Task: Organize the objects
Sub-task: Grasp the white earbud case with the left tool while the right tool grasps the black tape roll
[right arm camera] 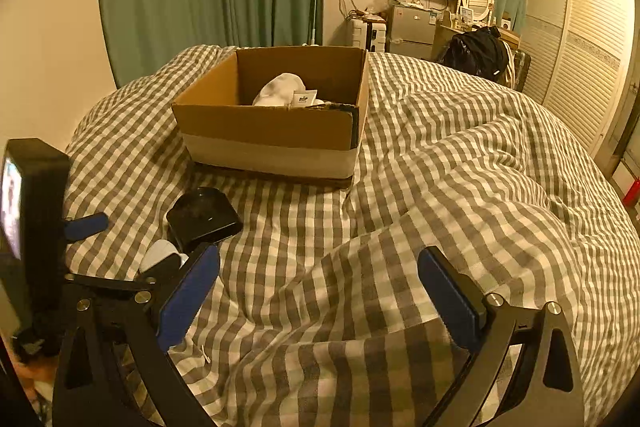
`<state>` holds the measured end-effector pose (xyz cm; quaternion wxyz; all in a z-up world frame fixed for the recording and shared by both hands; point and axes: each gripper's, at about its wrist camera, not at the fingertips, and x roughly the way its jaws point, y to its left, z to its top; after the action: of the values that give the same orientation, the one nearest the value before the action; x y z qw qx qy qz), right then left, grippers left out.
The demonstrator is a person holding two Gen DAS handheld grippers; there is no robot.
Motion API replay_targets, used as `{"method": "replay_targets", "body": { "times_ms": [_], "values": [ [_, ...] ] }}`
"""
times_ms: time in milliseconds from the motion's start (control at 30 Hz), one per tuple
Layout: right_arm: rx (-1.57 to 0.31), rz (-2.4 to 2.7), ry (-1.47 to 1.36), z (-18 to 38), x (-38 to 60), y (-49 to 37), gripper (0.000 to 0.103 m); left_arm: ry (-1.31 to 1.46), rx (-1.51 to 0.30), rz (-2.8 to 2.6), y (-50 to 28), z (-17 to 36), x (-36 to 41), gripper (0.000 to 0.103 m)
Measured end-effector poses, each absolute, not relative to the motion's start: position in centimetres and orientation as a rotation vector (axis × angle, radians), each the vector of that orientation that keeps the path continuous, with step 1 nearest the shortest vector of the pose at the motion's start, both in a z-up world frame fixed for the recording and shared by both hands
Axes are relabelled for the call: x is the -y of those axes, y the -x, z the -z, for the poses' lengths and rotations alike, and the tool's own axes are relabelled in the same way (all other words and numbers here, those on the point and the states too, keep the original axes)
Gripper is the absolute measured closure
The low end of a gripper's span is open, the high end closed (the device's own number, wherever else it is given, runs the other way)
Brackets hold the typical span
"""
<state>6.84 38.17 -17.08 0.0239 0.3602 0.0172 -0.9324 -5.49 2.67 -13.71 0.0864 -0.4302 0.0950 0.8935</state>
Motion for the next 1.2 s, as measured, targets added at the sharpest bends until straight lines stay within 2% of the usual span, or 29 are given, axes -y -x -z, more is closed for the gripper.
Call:
{"method": "replay_targets", "body": {
  "times_ms": [67, 133, 200, 267, 433, 733, 933, 1200],
  "values": [
    [-0.050, 2.889, -1.117, 17.0, -38.2, -6.9, 0.003, 1.328, -0.320, -2.598, 5.8, 15.0, -3.5, 0.019],
    [-0.045, 2.889, -1.128, 17.0, -38.3, -6.8, 0.003, 1.365, -0.350, -2.535, 6.1, 16.0, -4.1, 0.024],
    [-0.036, 2.890, -1.134, 17.1, -38.3, -6.8, 0.003, 1.382, -0.357, -2.515, 6.2, 16.4, -4.3, 0.043],
    [-0.031, 2.893, -1.131, 17.1, -38.4, -6.8, 0.003, 1.381, -0.292, -2.493, 6.1, 16.2, -3.7, 0.053],
    [-0.012, 2.892, -1.141, 17.2, -38.6, -6.7, 0.003, 1.343, -0.194, -2.522, 5.1, 14.5, -2.3, 0.053],
    [0.017, 2.899, -1.181, 17.1, -38.1, -5.0, 0.003, 1.152, -0.094, -2.691, 5.1, 7.6, 2.6, 0.053],
    [0.033, 2.798, -1.225, 17.2, -34.8, -1.9, 0.003, 1.138, -0.063, -2.775, 6.0, 6.6, 5.3, 0.053],
    [0.068, 2.552, -1.386, 21.6, -29.7, 3.3, 0.003, 1.156, -0.085, -2.812, 6.6, 6.6, 6.5, 0.053]
  ]
}}
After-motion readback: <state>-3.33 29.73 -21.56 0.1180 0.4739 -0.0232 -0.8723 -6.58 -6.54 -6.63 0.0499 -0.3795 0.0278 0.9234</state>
